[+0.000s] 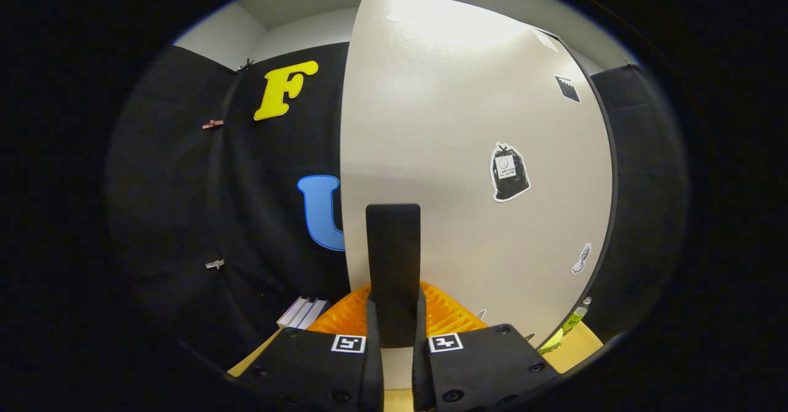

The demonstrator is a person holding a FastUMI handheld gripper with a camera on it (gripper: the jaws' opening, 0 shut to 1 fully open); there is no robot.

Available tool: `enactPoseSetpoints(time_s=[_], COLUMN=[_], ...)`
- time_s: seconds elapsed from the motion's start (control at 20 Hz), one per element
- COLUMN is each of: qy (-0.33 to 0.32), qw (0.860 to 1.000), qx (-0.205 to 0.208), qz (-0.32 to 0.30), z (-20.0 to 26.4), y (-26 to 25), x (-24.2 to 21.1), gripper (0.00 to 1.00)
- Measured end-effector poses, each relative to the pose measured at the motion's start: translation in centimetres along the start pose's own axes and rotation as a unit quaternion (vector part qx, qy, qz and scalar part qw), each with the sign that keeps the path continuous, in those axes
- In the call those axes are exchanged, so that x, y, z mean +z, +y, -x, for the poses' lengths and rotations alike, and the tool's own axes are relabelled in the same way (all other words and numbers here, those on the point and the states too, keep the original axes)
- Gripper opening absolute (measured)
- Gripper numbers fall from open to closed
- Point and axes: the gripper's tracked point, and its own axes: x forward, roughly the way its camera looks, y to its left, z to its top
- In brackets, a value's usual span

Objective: Open the shoe cabinet door, grab the shoes and put them into the shoe cabinet, then close the shoe cabinet door.

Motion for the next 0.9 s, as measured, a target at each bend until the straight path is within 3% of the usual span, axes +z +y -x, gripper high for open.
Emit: enactPoseSetpoints(time_s=[0.9], qy=[0.004], qw=[1.0], qx=[0.023], qz=[-0.02], z=[9.7], y=[-4.8], x=[1.0], gripper=[0.22])
